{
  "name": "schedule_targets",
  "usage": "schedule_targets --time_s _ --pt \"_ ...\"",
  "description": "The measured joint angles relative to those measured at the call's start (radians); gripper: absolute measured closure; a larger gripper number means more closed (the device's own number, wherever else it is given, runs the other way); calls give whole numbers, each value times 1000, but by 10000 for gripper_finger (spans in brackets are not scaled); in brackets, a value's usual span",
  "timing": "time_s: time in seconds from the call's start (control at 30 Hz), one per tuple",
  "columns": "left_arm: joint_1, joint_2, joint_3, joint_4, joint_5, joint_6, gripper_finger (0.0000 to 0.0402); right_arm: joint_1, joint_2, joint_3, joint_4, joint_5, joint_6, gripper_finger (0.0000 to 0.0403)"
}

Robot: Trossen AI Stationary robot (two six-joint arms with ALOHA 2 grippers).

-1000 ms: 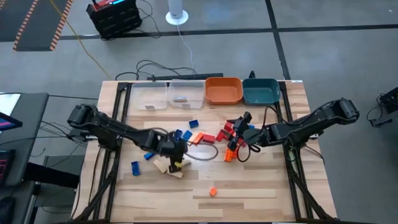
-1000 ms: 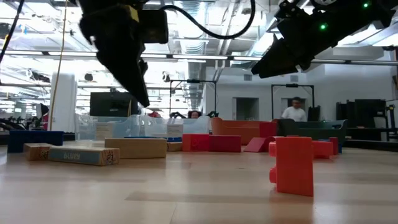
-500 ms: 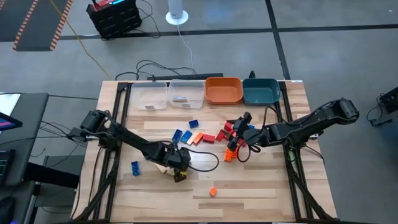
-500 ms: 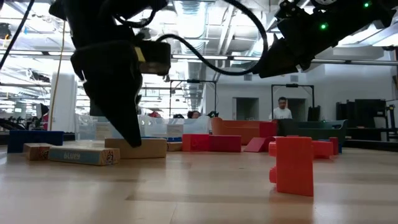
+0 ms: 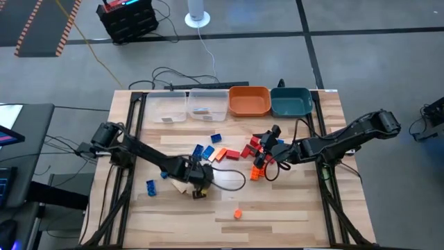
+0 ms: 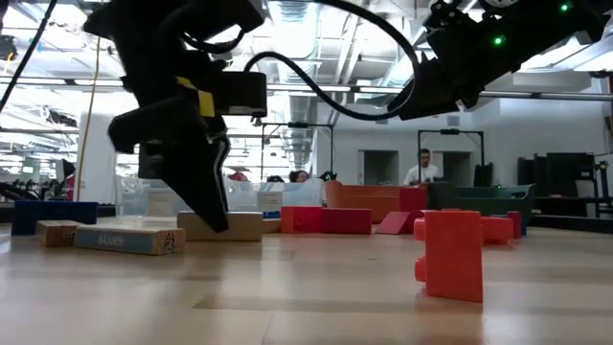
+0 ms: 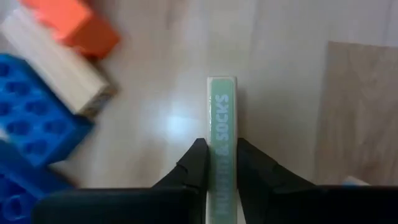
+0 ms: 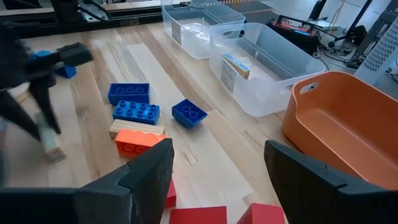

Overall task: Sort blocks
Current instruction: Put the brown block into the right transparent bin

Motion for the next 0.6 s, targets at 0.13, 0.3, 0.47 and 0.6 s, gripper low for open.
schedule_targets --time_s 0.13,0.3,0.47,0.6 --pt "87 -93 0 -42 -1 74 356 -3 0 0 0 0 0 121" --pt "272 -236 0 -41 -91 252 356 -3 0 0 23 0 0 121" --pt "560 -259 1 71 -39 410 356 -3 0 0 61 0 -4 121" --pt "761 -174 43 113 44 459 356 -3 1 0 76 0 -4 121"
